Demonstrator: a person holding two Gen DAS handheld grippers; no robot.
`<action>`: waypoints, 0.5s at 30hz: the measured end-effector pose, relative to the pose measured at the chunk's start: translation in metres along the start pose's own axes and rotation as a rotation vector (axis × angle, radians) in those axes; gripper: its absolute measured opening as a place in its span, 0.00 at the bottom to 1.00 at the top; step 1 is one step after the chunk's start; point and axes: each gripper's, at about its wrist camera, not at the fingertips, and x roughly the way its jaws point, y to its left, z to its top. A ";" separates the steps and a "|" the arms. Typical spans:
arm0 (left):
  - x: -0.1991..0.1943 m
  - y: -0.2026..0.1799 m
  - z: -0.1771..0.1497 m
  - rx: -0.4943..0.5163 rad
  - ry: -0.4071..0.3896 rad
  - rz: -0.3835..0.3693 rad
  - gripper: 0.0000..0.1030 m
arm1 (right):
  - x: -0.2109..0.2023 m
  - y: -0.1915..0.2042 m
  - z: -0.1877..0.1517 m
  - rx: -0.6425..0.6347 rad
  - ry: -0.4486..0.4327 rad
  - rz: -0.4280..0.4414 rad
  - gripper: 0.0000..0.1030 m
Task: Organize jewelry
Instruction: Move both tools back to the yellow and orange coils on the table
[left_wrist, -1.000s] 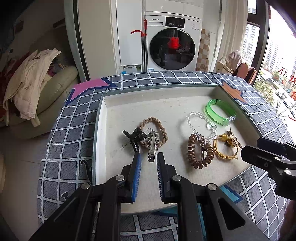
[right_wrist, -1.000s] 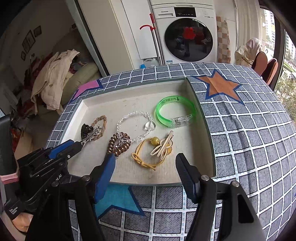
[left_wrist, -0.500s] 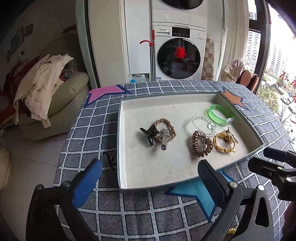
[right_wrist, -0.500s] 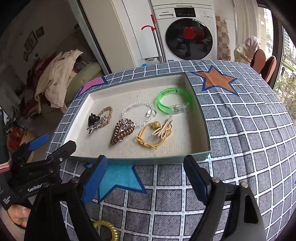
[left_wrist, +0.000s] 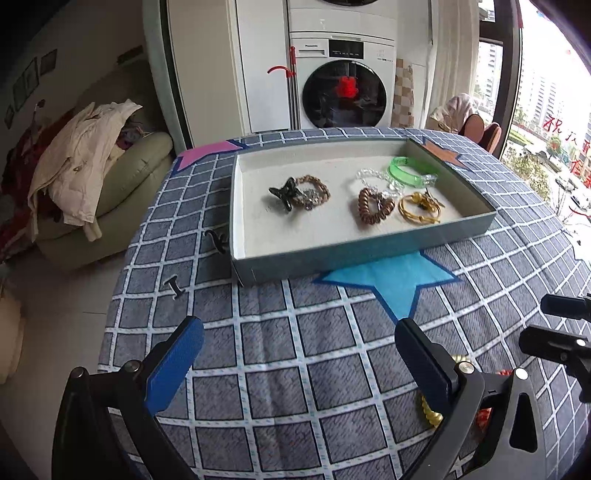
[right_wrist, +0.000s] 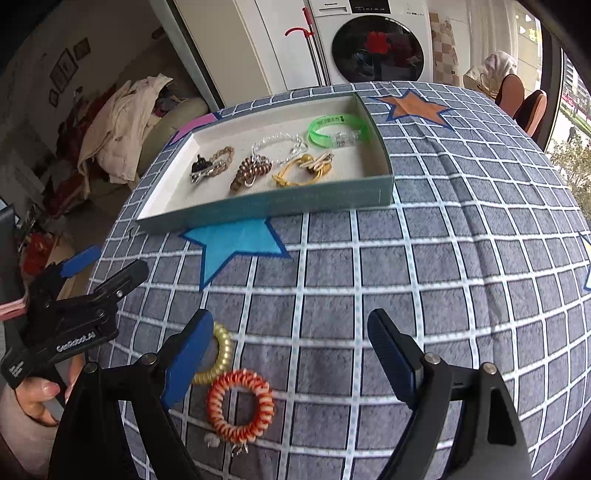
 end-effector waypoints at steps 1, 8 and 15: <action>0.001 -0.003 -0.004 0.009 0.012 -0.014 1.00 | -0.003 0.002 -0.008 -0.007 0.005 -0.006 0.85; -0.001 -0.022 -0.023 0.036 0.043 -0.069 1.00 | -0.013 0.020 -0.059 -0.052 0.039 -0.036 0.85; 0.005 -0.034 -0.033 0.048 0.086 -0.071 1.00 | -0.010 0.034 -0.079 -0.049 0.040 -0.052 0.85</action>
